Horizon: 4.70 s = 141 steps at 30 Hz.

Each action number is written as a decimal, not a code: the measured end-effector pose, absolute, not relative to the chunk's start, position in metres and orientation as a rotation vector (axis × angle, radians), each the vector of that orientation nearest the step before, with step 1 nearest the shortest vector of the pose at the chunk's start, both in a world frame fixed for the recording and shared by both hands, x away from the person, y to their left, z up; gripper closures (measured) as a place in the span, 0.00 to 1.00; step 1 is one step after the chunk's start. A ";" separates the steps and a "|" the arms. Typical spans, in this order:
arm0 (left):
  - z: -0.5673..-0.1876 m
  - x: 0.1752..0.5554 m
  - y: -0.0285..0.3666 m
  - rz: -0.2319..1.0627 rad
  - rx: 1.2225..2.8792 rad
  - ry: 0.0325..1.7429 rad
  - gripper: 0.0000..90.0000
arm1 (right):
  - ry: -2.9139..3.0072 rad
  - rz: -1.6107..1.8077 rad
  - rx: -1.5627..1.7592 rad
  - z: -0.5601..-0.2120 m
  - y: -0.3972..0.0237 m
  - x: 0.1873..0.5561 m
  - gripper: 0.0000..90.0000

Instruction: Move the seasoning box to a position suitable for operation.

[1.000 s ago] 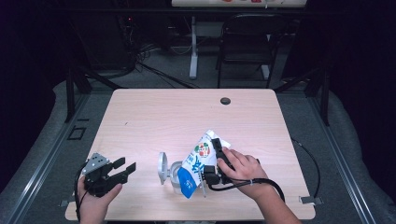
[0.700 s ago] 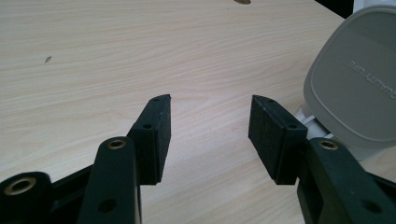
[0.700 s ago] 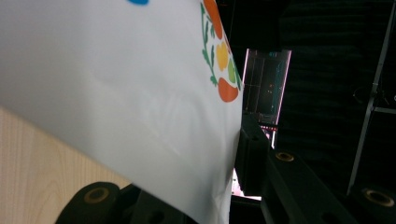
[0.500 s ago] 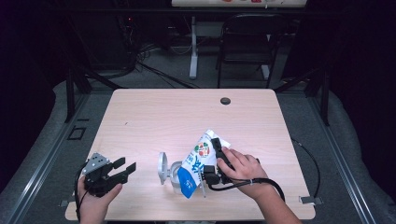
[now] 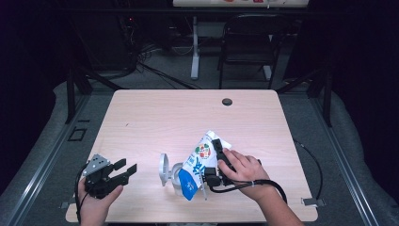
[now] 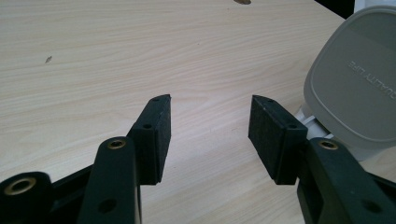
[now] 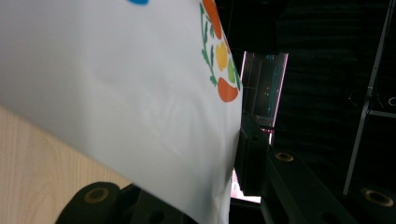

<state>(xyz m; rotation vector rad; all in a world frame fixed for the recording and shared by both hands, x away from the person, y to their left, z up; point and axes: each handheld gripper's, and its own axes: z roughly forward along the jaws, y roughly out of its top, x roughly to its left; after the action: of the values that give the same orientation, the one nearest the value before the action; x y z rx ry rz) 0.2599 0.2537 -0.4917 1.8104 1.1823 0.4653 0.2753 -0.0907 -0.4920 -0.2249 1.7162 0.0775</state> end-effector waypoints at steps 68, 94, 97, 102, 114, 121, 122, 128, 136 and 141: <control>-0.492 0.260 0.255 0.461 1.812 1.187 0.55 | 1.742 0.127 -0.188 -0.494 -0.092 0.275 0.85; -0.493 0.260 0.254 0.462 1.813 1.187 0.55 | 1.874 0.307 0.039 -0.508 -0.101 0.275 0.85; -0.493 0.260 0.254 0.463 1.814 1.186 0.55 | 1.889 0.350 0.081 -0.509 -0.103 0.276 0.85; -0.493 0.260 0.253 0.463 1.813 1.187 0.55 | 1.924 0.393 0.136 -0.512 -0.106 0.276 0.85; -0.493 0.260 0.253 0.465 1.812 1.188 0.55 | 2.010 0.495 0.274 -0.520 -0.110 0.276 0.85; -0.493 0.260 0.253 0.466 1.812 1.187 0.55 | 2.047 0.571 0.356 -0.523 -0.112 0.277 0.85; -0.493 0.260 0.253 0.466 1.812 1.188 0.55 | 2.058 0.569 0.363 -0.522 -0.113 0.277 0.85; -0.493 0.261 0.253 0.465 1.812 1.187 0.55 | 2.094 0.657 0.456 -0.526 -0.116 0.279 0.85; -0.494 0.261 0.253 0.464 1.811 1.188 0.55 | 2.124 0.733 0.546 -0.530 -0.118 0.281 0.85; -0.494 0.261 0.254 0.462 1.811 1.188 0.55 | 2.140 0.809 0.643 -0.531 -0.123 0.283 0.85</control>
<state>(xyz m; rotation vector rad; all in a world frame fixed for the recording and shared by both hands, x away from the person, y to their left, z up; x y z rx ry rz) 0.2608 0.2540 -0.4937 1.8105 1.1879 0.4615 0.2831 -0.1227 -0.5307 0.6430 2.1402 0.8089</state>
